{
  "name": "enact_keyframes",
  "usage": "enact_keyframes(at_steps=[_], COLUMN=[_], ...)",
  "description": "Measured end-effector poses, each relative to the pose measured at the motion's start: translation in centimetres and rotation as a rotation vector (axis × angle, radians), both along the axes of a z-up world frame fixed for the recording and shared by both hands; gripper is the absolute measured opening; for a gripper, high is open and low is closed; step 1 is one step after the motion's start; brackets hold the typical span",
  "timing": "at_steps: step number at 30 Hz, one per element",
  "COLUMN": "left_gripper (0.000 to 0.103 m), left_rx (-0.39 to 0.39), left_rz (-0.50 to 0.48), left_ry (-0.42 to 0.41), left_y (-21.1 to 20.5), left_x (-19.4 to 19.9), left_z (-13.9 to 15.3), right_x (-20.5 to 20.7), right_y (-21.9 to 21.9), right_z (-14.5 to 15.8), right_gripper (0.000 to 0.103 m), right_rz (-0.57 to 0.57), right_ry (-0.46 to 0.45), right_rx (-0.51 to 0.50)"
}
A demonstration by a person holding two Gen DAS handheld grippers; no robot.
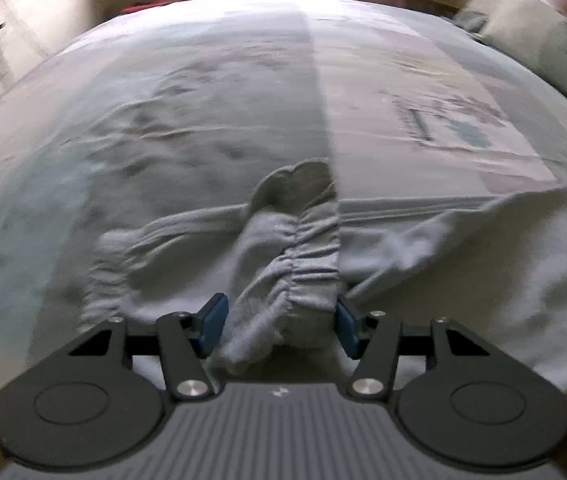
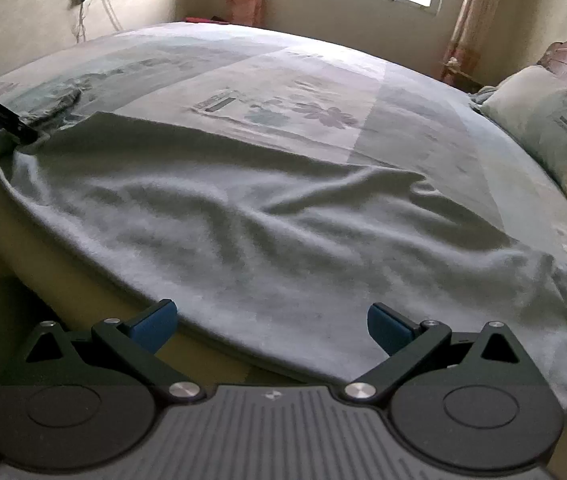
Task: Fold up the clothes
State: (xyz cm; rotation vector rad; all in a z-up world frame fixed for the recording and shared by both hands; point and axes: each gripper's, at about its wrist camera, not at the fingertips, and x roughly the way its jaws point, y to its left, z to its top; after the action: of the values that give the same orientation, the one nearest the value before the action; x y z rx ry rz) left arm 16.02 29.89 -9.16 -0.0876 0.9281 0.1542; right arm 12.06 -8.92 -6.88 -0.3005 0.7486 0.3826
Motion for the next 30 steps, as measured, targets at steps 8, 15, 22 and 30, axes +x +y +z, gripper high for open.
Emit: enact_keyframes(at_steps=[8,15,22,30], left_gripper=[0.055,0.054,0.054,0.015], left_rx=[-0.101,-0.078,-0.203,-0.125], left_rz=[-0.002,0.075,0.078,0.041], left_ry=[-0.079,-0.107,-0.180,-0.200], left_y=[2.8,3.5,5.1,4.3], left_x=[-1.2,0.4,-0.5,0.3], left_z=[0.5,0.4,0.0,-0.6], right_x=[0.3,0.1,0.5,-0.1], right_y=[0.7,0.9,0.9,1.9], right_z=[-0.4,-0.3,-0.7,-0.8], right_gripper=[0.103,0.103,0.103,0.103], right_rz=[0.018,0.011,0.003,0.049], right_ry=[0.017,0.012,0.045,0.032], right_rx=[-0.008,-0.020,-0.011,-0.046])
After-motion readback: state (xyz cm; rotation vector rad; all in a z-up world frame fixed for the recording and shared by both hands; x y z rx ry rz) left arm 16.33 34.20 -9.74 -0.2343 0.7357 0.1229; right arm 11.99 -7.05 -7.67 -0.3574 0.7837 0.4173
